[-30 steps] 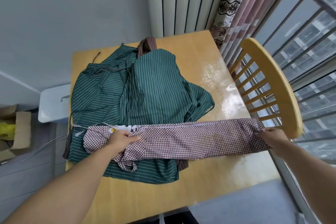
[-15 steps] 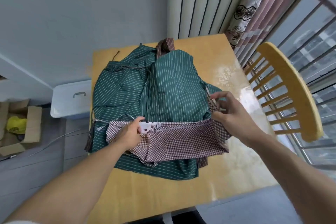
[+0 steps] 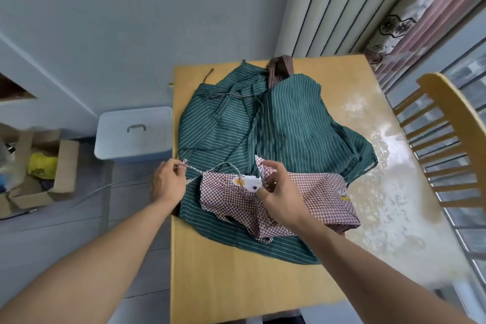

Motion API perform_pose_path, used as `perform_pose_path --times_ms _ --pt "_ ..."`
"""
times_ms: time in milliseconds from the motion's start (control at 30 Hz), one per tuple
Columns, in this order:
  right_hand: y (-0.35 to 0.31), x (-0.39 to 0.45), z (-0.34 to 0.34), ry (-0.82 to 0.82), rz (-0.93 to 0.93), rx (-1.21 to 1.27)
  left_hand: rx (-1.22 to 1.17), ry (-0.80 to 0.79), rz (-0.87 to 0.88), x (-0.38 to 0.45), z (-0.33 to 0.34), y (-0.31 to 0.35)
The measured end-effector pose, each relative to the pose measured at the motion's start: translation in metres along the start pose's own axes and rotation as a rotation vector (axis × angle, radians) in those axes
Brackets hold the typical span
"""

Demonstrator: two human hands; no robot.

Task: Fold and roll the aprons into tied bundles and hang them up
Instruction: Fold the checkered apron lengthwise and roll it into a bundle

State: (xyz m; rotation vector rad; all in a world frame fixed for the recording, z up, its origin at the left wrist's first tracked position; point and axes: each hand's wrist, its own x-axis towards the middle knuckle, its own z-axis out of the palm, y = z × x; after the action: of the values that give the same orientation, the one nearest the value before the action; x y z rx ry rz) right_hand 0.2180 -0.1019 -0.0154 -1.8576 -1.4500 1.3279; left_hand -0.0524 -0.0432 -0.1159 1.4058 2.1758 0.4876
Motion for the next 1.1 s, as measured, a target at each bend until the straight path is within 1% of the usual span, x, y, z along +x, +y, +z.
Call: perform_pose_path --times_ms 67,133,167,200,233,267,300,333,367,400,467,500,600,667,767,833,867,933,967,1033,1100 --pt "-0.006 -0.002 0.015 0.007 -0.009 -0.021 -0.016 -0.038 0.013 0.002 0.003 0.002" --pt "-0.012 -0.003 0.030 -0.002 -0.016 -0.040 -0.022 -0.031 0.055 0.006 0.004 0.006" --pt "-0.013 -0.004 0.034 -0.006 -0.011 -0.040 -0.007 -0.021 0.113 0.006 0.003 0.010" --pt "-0.013 -0.004 0.038 -0.005 0.002 -0.030 0.018 -0.029 0.210 0.006 0.003 0.015" --pt "-0.013 -0.003 0.039 0.002 0.017 -0.022 0.056 -0.074 0.336 0.004 0.004 0.019" --pt "-0.012 -0.003 0.040 0.009 0.029 -0.021 0.109 -0.152 0.459 -0.001 0.006 0.026" --pt "-0.011 -0.004 0.039 0.014 0.033 -0.024 0.162 -0.268 0.546 -0.008 0.009 0.035" --pt "-0.009 -0.005 0.038 0.015 0.031 -0.027 0.212 -0.393 0.587 -0.017 0.014 0.043" --pt "-0.008 -0.005 0.037 0.014 0.025 -0.030 0.271 -0.507 0.583 -0.024 0.019 0.052" --pt "-0.008 -0.007 0.036 0.009 0.019 -0.029 0.349 -0.592 0.543 -0.028 0.026 0.058" --pt "-0.007 -0.011 0.035 -0.008 0.012 -0.030 0.494 -0.687 0.477 -0.029 0.037 0.066" --pt "-0.007 -0.013 0.036 -0.024 0.010 -0.033 0.520 -0.699 0.469 -0.028 0.037 0.071" --pt "-0.006 -0.020 0.040 -0.068 0.018 -0.060 0.521 -0.637 0.519 -0.021 0.039 0.078" --pt "-0.004 -0.021 0.043 -0.064 0.010 -0.096 0.500 -0.621 0.528 -0.015 0.041 0.079" --pt "-0.005 -0.023 0.052 -0.058 0.005 -0.109 0.379 -0.571 0.479 0.000 0.044 0.084" --pt "-0.009 -0.021 0.061 -0.045 0.019 -0.112 0.212 -0.577 0.369 0.014 0.046 0.085" --pt "-0.011 -0.018 0.068 -0.041 0.029 -0.089 0.083 -0.625 0.298 0.021 0.047 0.085" --pt "-0.014 -0.006 0.086 -0.036 0.042 -0.031 -0.197 -0.770 0.159 0.032 0.042 0.085" --pt "-0.016 0.000 0.096 -0.051 0.041 -0.023 -0.311 -0.810 0.087 0.036 0.036 0.084" --pt "-0.018 0.014 0.111 -0.157 0.065 -0.008 -0.442 -0.786 -0.019 0.042 0.023 0.076" --pt "-0.015 0.019 0.117 -0.287 0.081 -0.078 -0.414 -0.740 -0.074 0.043 0.016 0.055"
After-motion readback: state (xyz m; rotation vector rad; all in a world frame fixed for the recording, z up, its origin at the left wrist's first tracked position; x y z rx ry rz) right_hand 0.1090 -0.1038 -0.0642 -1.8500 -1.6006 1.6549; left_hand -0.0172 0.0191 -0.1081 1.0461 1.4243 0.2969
